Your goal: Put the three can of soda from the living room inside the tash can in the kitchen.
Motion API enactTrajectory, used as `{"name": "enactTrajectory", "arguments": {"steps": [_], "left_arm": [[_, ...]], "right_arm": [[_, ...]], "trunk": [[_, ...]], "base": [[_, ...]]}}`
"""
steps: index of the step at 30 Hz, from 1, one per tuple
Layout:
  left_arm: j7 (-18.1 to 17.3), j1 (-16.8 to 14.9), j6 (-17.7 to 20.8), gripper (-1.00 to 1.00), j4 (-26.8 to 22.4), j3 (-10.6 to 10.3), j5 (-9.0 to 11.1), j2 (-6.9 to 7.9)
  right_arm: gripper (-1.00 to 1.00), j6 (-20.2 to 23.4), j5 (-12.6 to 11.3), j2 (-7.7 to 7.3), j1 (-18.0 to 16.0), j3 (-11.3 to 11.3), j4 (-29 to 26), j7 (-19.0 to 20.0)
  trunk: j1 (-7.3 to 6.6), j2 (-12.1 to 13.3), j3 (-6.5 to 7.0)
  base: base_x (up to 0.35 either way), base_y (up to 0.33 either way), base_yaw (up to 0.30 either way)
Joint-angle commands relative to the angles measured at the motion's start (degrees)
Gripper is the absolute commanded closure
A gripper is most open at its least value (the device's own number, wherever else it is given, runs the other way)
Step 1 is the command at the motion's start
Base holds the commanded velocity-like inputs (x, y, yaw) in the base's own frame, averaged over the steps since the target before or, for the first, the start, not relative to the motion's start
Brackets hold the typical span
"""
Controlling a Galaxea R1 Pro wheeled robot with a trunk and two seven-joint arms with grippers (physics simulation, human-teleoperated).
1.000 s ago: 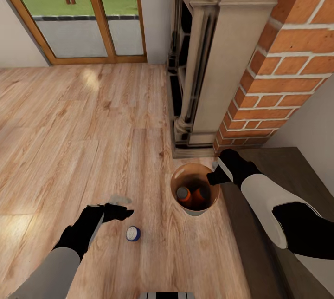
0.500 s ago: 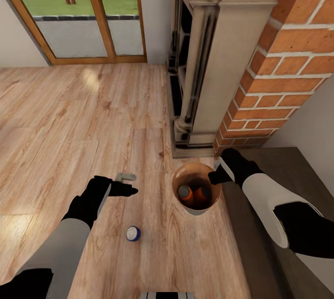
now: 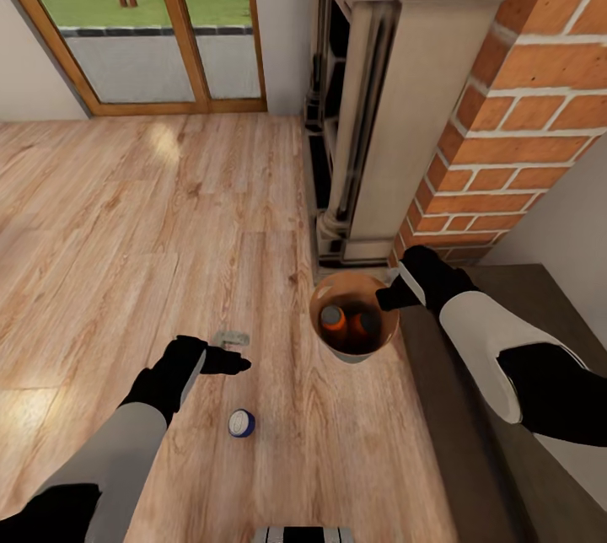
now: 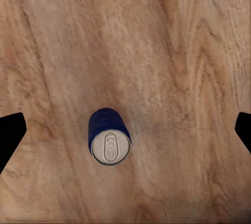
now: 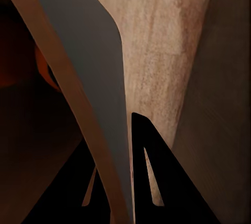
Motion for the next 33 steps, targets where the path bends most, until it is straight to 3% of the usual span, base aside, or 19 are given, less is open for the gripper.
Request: {"name": "enactTrajectory", "arguments": {"steps": [1, 19, 30, 33], "left_arm": [[0.1, 0.0, 0.0, -1.0, 0.1, 0.0, 0.0, 0.01], [0.7, 0.0, -0.1, -1.0, 0.6, -0.1, -0.1, -0.52], [0.8, 0.0, 0.4, -1.0, 0.7, -0.2, -0.6, -0.76], [0.8, 0.0, 0.4, -1.0, 0.7, -0.2, -0.6, -0.8]], "right_arm": [[1.0, 0.1, -1.3, 0.05, 0.0, -0.2, 0.0, 0.3], [1.0, 0.1, -1.0, -0.53, -0.1, -0.2, -0.1, 0.3], [1.0, 0.1, -1.0, 0.24, -0.1, -0.1, -0.1, 0.2], [1.0, 0.1, -1.0, 0.3, -0.1, -0.1, -0.1, 0.2]], "trunk": [[0.22, -0.4, -0.18], [4.17, -7.6, -4.04], [6.59, -12.1, -6.99], [6.59, -12.1, -7.26]], "base": [[0.0, 0.0, 0.0], [0.0, 0.0, 0.0], [0.0, 0.0, 0.0], [0.0, 0.0, 0.0]]}}
